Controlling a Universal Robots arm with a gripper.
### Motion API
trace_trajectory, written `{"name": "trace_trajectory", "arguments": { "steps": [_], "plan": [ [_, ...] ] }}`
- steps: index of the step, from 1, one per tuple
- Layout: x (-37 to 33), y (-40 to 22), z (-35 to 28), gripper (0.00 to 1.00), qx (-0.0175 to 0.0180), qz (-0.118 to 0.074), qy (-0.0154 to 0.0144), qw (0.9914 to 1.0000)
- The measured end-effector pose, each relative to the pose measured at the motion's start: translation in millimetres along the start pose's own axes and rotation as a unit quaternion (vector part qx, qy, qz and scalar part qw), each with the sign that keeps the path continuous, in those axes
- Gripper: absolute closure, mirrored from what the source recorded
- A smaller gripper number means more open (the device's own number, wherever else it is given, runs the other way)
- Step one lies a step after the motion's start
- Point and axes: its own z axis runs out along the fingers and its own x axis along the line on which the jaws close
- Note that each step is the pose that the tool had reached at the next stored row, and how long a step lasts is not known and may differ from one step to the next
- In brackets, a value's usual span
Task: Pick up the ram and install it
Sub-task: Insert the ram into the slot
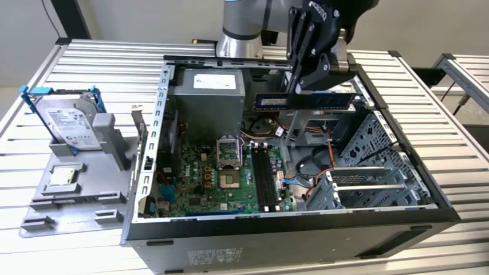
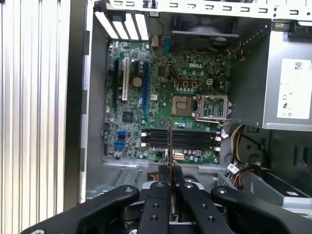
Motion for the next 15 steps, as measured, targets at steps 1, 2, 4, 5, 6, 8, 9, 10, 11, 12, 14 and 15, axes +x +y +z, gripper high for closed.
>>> {"name": "trace_trajectory", "arguments": {
  "steps": [1, 2, 4, 5, 6, 8, 9, 10, 11, 12, 14, 15],
  "plan": [
    [-1.6, -0.1, 1.3, 1.00, 0.0000, 0.001, -0.0001, 1.00000],
    [-3.2, -0.2, 2.5, 1.00, 0.0000, 0.001, -0.0001, 1.00000],
    [-6.6, -0.4, 5.0, 1.00, 0.0000, 0.002, -0.0002, 1.00000],
    [-8.4, -0.6, 6.2, 1.00, -0.0001, 0.003, -0.0002, 1.00000],
    [-9.9, -0.7, 7.5, 1.00, -0.0001, 0.003, -0.0002, 0.99999],
    [-12.5, -0.8, 10.3, 1.00, -0.0001, 0.005, -0.0003, 0.99999],
    [-13.7, -1.0, 11.5, 1.00, -0.0001, 0.006, -0.0003, 0.99998],
    [-15.2, -1.1, 13.0, 1.00, -0.0001, 0.006, -0.0003, 0.99998],
    [-16.7, -1.2, 14.4, 1.00, -0.0001, 0.007, -0.0004, 0.99998],
    [-18.2, -1.4, 16.0, 1.00, -0.0002, 0.007, -0.0004, 0.99997],
    [-20.8, -1.9, 19.1, 1.00, -0.0002, 0.008, -0.0004, 0.99996],
    [-21.9, -2.2, 20.6, 1.00, -0.0002, 0.009, -0.0005, 0.99996]
  ]
}}
